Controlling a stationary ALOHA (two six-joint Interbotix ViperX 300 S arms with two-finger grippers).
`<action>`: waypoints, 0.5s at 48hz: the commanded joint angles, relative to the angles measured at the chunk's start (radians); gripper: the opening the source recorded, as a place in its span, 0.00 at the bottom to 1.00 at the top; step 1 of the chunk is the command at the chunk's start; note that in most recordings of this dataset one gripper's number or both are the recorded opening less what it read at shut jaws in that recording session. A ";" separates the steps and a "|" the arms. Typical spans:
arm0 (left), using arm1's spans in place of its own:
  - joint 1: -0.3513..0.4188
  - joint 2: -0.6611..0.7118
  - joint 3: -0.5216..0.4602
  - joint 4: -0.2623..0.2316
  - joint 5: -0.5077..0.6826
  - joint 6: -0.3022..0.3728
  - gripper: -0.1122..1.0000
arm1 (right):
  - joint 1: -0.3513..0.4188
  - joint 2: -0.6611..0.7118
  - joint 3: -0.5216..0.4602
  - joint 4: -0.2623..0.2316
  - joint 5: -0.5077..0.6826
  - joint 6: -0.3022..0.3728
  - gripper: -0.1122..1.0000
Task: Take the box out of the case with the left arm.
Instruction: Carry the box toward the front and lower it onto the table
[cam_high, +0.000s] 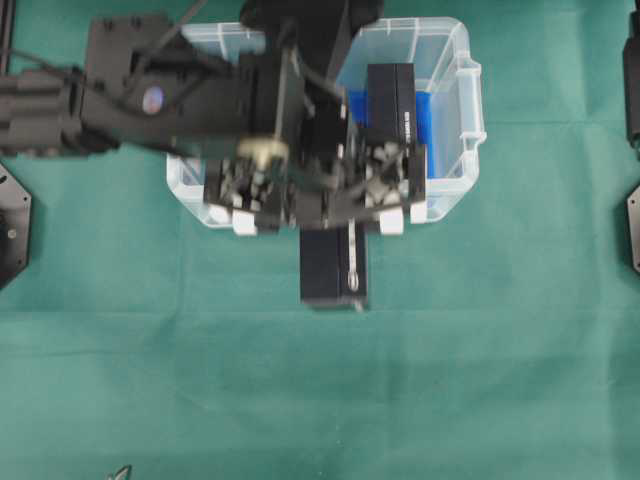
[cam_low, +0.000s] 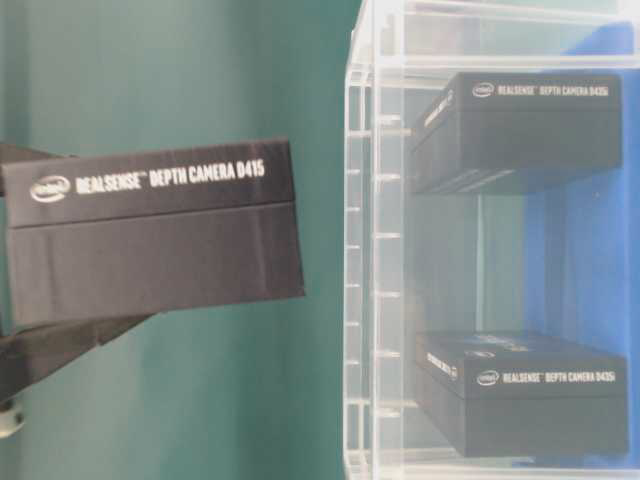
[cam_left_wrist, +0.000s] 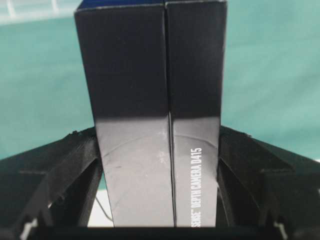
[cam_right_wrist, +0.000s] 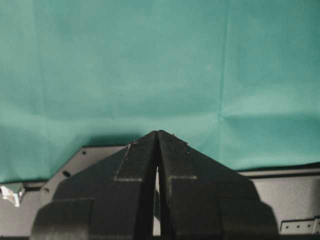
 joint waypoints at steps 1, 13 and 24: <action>-0.041 -0.040 -0.012 0.003 -0.002 -0.029 0.66 | 0.000 -0.003 -0.028 -0.003 -0.003 0.000 0.10; -0.109 -0.035 -0.011 0.009 -0.003 -0.126 0.66 | 0.000 -0.003 -0.028 -0.003 -0.005 0.000 0.10; -0.112 -0.038 -0.003 0.009 -0.002 -0.132 0.66 | -0.002 -0.003 -0.028 -0.002 -0.002 0.002 0.10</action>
